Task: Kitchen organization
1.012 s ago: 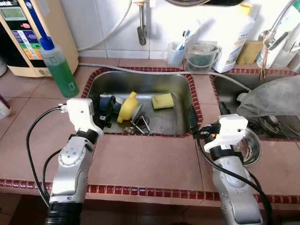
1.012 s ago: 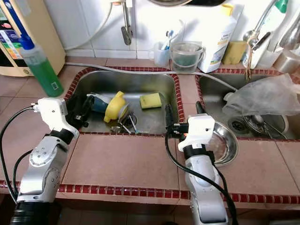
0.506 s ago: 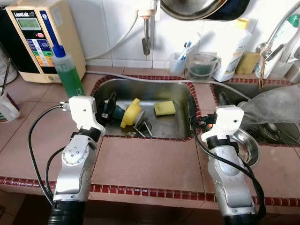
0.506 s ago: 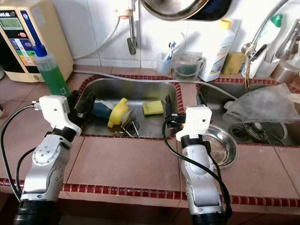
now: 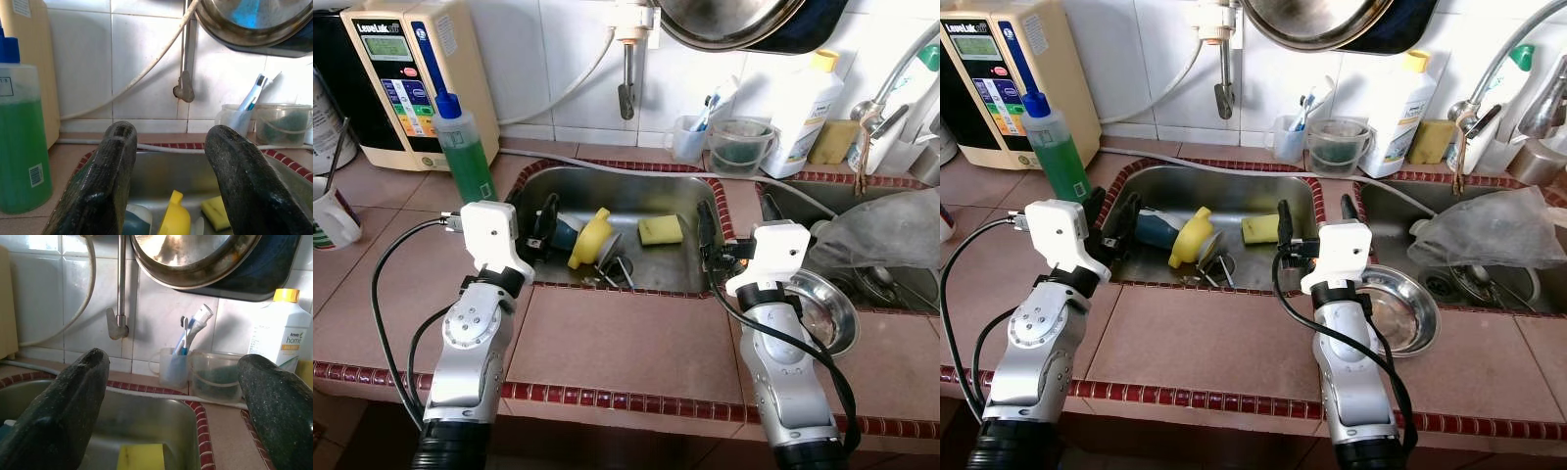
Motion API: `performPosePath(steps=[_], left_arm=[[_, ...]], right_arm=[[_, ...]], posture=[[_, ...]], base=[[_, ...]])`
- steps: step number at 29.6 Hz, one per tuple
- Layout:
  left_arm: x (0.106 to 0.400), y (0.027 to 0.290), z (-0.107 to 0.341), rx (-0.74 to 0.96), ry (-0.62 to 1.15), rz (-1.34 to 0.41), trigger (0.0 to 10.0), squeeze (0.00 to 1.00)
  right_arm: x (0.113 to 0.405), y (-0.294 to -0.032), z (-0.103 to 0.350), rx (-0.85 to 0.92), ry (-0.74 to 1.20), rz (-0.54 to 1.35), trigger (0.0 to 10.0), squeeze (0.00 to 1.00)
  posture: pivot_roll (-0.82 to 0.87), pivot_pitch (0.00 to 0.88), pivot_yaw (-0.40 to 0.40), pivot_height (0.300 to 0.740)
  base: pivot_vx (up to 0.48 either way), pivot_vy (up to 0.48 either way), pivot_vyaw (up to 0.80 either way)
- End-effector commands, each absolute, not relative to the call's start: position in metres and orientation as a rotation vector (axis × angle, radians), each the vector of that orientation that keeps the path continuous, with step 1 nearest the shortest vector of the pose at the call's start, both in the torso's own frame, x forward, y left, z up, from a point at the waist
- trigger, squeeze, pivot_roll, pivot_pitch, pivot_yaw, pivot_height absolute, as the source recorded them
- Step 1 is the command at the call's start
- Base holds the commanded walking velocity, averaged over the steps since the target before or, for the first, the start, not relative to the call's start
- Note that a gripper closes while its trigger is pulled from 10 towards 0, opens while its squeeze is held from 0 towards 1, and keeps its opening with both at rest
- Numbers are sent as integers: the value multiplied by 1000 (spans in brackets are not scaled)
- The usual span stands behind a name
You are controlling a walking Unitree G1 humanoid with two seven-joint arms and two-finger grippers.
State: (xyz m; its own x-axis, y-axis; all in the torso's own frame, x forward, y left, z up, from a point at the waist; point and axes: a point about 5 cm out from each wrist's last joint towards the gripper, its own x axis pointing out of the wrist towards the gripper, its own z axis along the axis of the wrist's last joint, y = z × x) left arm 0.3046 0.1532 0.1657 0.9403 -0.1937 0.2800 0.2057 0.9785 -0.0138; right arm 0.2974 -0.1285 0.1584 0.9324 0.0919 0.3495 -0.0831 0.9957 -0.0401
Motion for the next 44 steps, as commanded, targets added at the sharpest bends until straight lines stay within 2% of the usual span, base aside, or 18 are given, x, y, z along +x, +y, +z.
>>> performPosePath(steps=[1, 39, 44], left_arm=[[303, 152, 168, -37, -286, -208, 10000, 0], [304, 144, 171, -65, -291, -234, 10000, 0], [300, 141, 169, -91, -287, -252, 10000, 0]], right_arm=[[298, -129, 159, -31, -366, 92, 10000, 0], [301, -128, 161, -29, -368, 119, 10000, 0], [299, -128, 158, -33, -354, 136, 10000, 0]], posture=[[-104, 0, -4, 740], [-102, 0, -19, 740], [-105, 0, -31, 740]], base=[[0, -262, 0], [0, -409, 0], [0, -99, 0]])
